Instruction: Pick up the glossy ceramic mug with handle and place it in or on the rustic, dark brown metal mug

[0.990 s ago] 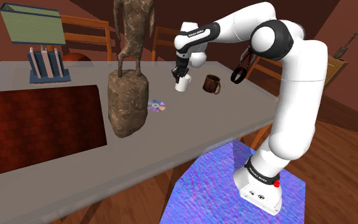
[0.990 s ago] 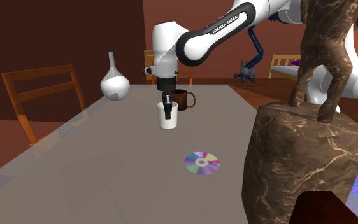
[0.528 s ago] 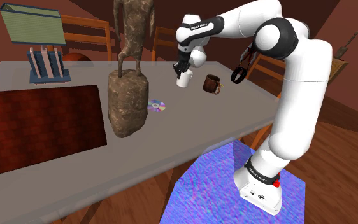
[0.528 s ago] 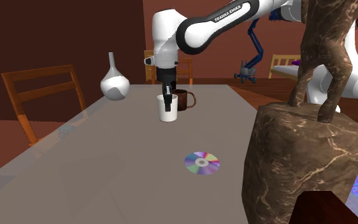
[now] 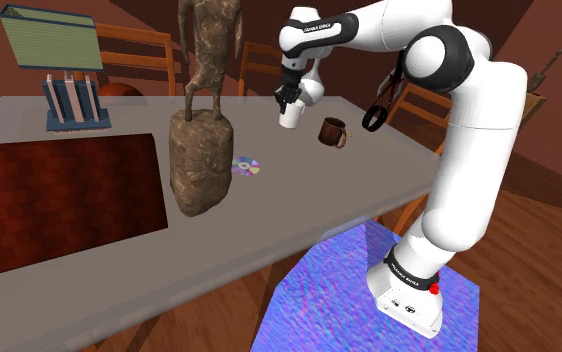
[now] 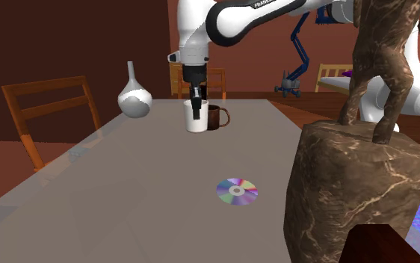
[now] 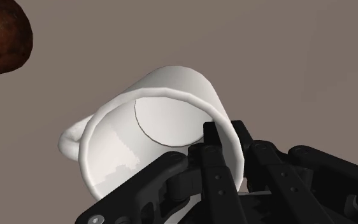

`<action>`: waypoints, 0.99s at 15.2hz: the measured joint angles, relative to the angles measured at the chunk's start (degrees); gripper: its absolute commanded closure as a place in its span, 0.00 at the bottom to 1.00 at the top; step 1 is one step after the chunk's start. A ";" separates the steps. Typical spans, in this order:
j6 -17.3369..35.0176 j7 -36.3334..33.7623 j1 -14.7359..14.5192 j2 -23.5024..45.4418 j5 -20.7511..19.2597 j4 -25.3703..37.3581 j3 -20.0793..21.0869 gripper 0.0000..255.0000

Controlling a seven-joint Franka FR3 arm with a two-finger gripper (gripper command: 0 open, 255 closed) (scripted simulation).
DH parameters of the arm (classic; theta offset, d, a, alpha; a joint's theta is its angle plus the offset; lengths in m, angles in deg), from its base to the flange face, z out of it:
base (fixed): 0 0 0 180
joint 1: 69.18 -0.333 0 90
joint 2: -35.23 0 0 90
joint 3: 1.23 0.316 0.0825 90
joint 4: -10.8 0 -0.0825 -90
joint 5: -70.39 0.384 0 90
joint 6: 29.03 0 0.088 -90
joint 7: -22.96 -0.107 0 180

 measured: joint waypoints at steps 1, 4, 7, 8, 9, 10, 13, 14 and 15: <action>-0.68 -0.04 -0.04 -0.24 -0.04 0.46 -0.01 1.00; -2.82 -0.11 -0.07 -0.45 -0.09 2.37 -0.01 1.00; -4.95 -0.06 -0.05 -0.88 -0.16 4.09 -0.05 1.00; -5.60 0.12 0.07 -1.00 -0.15 4.63 -0.11 1.00; -6.43 0.02 0.03 -0.88 -0.15 5.57 -0.09 1.00; -7.18 0.05 0.04 -1.04 -0.17 6.16 -0.10 1.00; -9.51 0.11 0.08 -1.19 -0.19 8.35 -0.14 1.00; -10.21 0.08 0.08 -1.20 -0.19 9.04 -0.13 1.00; -10.89 0.09 0.08 -1.30 -0.21 9.62 -0.14 1.00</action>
